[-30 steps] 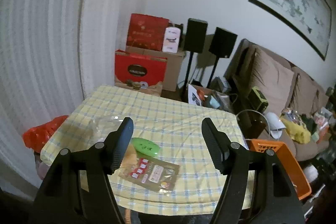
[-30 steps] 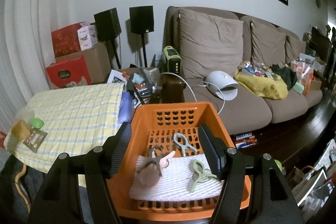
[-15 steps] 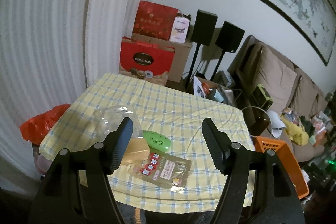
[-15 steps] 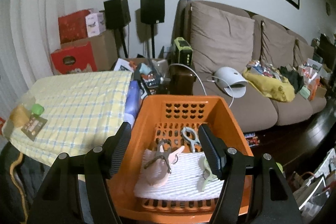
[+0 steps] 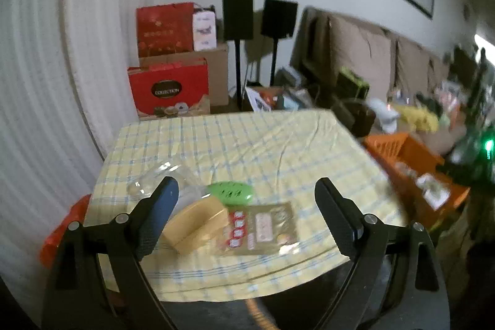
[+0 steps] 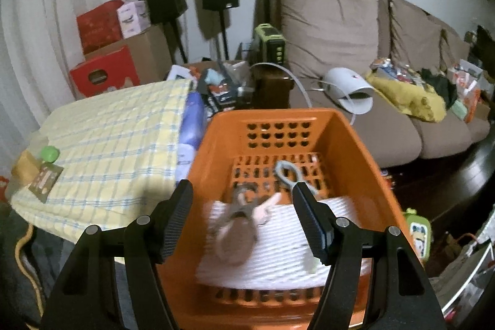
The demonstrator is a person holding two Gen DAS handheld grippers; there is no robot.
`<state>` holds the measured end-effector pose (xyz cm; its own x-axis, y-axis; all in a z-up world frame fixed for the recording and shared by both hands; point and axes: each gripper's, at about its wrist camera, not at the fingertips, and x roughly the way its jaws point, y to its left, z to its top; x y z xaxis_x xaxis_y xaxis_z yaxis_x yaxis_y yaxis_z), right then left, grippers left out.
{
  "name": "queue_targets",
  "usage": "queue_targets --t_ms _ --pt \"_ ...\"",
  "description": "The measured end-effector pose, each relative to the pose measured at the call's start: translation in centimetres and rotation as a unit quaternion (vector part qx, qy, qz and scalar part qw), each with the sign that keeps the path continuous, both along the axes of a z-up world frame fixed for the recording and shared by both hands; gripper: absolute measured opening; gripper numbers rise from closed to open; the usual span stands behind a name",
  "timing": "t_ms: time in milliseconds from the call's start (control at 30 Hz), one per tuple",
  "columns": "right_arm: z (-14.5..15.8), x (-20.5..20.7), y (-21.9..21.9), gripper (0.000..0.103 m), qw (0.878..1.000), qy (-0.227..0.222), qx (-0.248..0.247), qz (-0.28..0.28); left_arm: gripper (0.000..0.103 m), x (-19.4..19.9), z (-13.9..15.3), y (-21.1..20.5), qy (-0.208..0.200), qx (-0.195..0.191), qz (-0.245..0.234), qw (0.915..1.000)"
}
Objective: Organize objects
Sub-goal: 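Close the right gripper on the green paw-print egg and lift it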
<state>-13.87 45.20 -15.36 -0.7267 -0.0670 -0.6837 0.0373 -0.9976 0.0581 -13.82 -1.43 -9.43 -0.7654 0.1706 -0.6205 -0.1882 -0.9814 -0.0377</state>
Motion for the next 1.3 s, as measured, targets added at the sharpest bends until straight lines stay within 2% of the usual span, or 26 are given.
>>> queue_targets --t_ms 67,200,267,333,400,467,533,600,733,833,900,967,1133,1233,1300 --pt "-0.6 0.0 -1.5 0.073 1.0 -0.007 -0.007 0.019 0.089 -0.6 -1.2 -1.0 -0.016 -0.005 0.018 0.9997" --pt "-2.3 0.1 -6.5 0.073 0.995 -0.04 -0.047 0.076 0.089 -2.3 -3.4 -4.6 -0.074 0.048 0.06 0.9943" --pt "-2.3 -0.2 -10.2 0.073 0.988 -0.048 -0.075 0.124 0.089 -2.4 -3.8 -6.1 -0.081 0.073 0.071 0.9915" --pt "-1.9 -1.0 -14.6 0.074 0.98 -0.046 -0.078 0.177 0.089 -2.4 -4.0 -6.9 -0.087 0.096 0.066 0.9893" --pt "-1.6 -2.5 -20.2 0.075 0.97 -0.044 -0.049 0.235 0.089 -2.3 -4.4 -7.2 -0.081 0.099 0.059 0.99" --pt "-1.4 -4.0 -25.2 0.077 0.951 -0.043 -0.046 0.303 0.089 -2.2 -4.7 -7.7 -0.076 0.102 0.07 0.9893" --pt "-1.7 -5.4 -29.0 0.081 0.931 -0.054 -0.054 0.358 0.09 -2.8 -5.5 -8.1 -0.087 0.118 0.088 0.9853" --pt "-2.5 -7.2 -33.1 0.081 0.915 -0.06 -0.04 0.398 0.09 -3.9 -6.6 -8.0 -0.116 0.134 0.092 0.9799" --pt "-4.4 -11.0 -38.2 0.079 0.905 -0.06 -0.016 0.421 0.087 -4.6 -8.0 -8.2 -0.15 0.141 0.058 0.9769" --pt "-5.4 -12.7 -39.4 0.075 0.905 -0.059 -0.009 0.421 0.087 -4.7 -8.6 -9.0 -0.163 0.141 0.05 0.9752" --pt "-6.2 -13.6 -40.6 0.064 0.904 -0.077 0.005 0.42 0.087 -4.8 -9.2 -9.4 -0.17 0.138 0.053 0.9743" --pt "-6.5 -13.9 -41.3 0.047 0.904 -0.082 0.014 0.419 0.087 -5.0 -9.7 -9.8 -0.174 0.14 0.063 0.9726" --pt "-6.4 -12.2 -41.5 0.044 0.896 -0.086 0.017 0.436 0.087 -5.1 -10.4 -9.7 -0.193 0.138 0.062 0.9696" --pt "-5.1 -10.9 -40.3 0.044 0.908 -0.074 0.023 0.411 0.087 -4.7 -9.8 -8.8 -0.196 0.126 0.05 0.9712" --pt "-3.9 -10.3 -38.9 0.044 0.924 -0.066 0.022 0.375 0.088 -4.3 -8.7 -7.9 -0.184 0.129 0.038 0.9736"
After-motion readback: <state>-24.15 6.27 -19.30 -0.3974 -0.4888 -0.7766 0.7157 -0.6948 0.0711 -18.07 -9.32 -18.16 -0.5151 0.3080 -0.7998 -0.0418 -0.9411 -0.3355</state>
